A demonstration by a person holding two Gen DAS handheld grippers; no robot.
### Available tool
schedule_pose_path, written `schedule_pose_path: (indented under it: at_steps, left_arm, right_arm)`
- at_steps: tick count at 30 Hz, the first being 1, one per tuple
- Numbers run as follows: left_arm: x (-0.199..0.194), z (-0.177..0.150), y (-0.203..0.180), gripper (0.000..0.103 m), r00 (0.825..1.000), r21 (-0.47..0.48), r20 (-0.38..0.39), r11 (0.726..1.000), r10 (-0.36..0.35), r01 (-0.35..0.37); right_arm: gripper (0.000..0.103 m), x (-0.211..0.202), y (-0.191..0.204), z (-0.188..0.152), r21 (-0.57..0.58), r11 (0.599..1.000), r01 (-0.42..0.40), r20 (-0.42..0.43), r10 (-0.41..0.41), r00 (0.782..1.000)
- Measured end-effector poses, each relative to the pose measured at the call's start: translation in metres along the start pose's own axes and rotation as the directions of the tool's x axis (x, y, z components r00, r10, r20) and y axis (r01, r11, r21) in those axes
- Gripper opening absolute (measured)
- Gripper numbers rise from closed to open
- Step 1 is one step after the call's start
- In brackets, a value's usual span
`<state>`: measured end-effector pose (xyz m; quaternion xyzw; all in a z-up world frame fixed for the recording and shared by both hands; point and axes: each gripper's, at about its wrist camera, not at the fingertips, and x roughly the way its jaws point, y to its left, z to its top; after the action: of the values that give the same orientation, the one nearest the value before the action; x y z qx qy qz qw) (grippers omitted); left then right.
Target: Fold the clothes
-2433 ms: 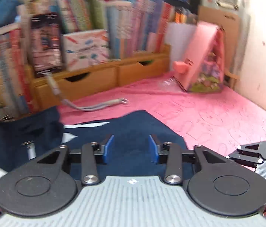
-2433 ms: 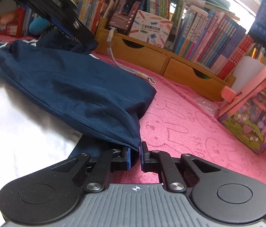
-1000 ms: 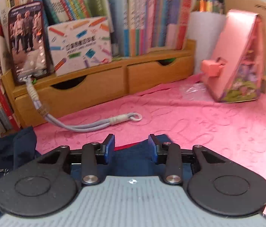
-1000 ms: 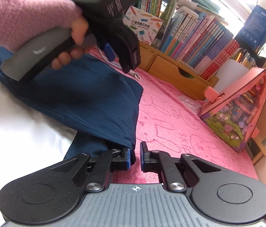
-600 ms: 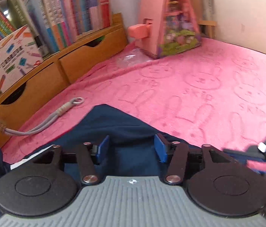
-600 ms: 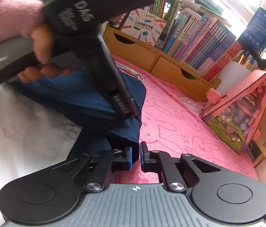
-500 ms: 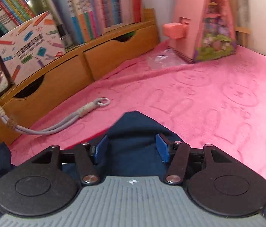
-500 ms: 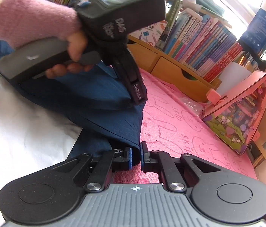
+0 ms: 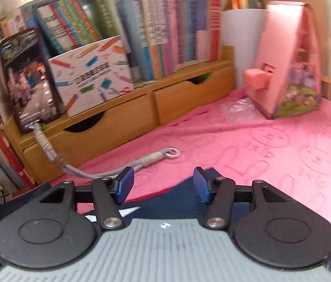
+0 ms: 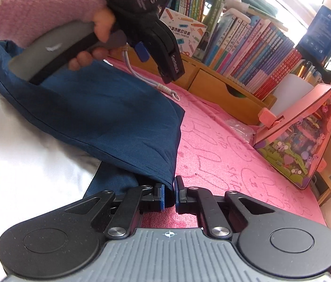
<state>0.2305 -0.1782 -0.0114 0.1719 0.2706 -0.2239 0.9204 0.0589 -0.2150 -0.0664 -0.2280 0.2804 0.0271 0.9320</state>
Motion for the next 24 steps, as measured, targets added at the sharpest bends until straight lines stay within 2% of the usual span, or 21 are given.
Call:
schedule_pose_path:
  at_steps: [1,3,7,9,11,13,14,16,18,20,22,23,24]
  left_arm:
    - [-0.004,-0.002,-0.008,0.057,1.000,0.034,-0.011,0.999,-0.012,0.012]
    - [-0.017,-0.008,-0.014,0.057,0.999,0.022,-0.017,0.999,-0.027,0.028]
    - [-0.056,-0.034,0.000,0.062,0.986,-0.159,-0.026,0.975,-0.163,0.157]
    - [-0.082,-0.053,-0.007,0.068,0.988,-0.128,-0.010,0.981,-0.151,0.149]
    - [-0.104,-0.071,-0.020,0.071,0.995,-0.029,0.009,0.994,-0.104,0.105]
    - [-0.117,-0.083,-0.034,0.072,0.996,0.065,0.011,0.994,-0.089,0.088]
    - [-0.120,-0.087,-0.042,0.073,0.995,0.101,0.003,0.990,-0.102,0.101]
    - [-0.123,-0.093,-0.057,0.073,0.991,0.153,-0.012,0.979,-0.131,0.131]
    - [-0.124,-0.096,-0.066,0.073,0.986,0.168,-0.020,0.971,-0.167,0.168]
    - [-0.120,-0.094,-0.069,0.073,0.970,0.129,-0.037,0.962,-0.238,0.241]
    - [-0.115,-0.096,-0.069,0.068,0.963,0.080,-0.041,0.959,-0.268,0.271]
    - [-0.112,-0.094,-0.066,0.063,0.962,0.044,-0.041,0.961,-0.271,0.273]
    - [-0.108,-0.093,-0.057,0.062,0.955,-0.033,-0.038,0.955,-0.295,0.294]
  right_arm:
    - [0.012,-0.001,-0.002,0.000,0.012,1.000,-0.011,0.002,0.011,1.000]
    - [0.012,-0.001,-0.012,0.000,0.081,0.995,-0.055,0.001,0.055,0.998]
    - [0.013,0.001,-0.033,-0.003,0.210,0.971,-0.117,-0.003,0.121,0.993]
    - [0.014,0.000,-0.038,-0.004,0.237,0.960,-0.148,0.007,0.151,0.989]
    - [0.017,-0.003,-0.047,-0.006,0.275,0.939,-0.208,0.039,0.205,0.978]
    - [0.020,-0.005,-0.055,-0.008,0.320,0.916,-0.241,0.056,0.235,0.970]
    - [0.021,-0.006,-0.058,-0.008,0.336,0.909,-0.249,0.059,0.243,0.968]
    - [0.024,-0.007,-0.057,-0.006,0.319,0.918,-0.237,0.059,0.230,0.971]
    - [0.036,-0.008,-0.054,-0.003,0.288,0.931,-0.223,0.061,0.214,0.975]
    - [0.043,-0.010,-0.048,0.001,0.243,0.946,-0.216,0.076,0.203,0.976]
    - [0.043,-0.011,-0.044,0.004,0.208,0.957,-0.201,0.085,0.187,0.979]
    - [0.041,-0.012,-0.043,0.003,0.203,0.957,-0.206,0.087,0.192,0.977]
    - [0.032,-0.014,-0.043,0.003,0.204,0.954,-0.218,0.087,0.204,0.975]
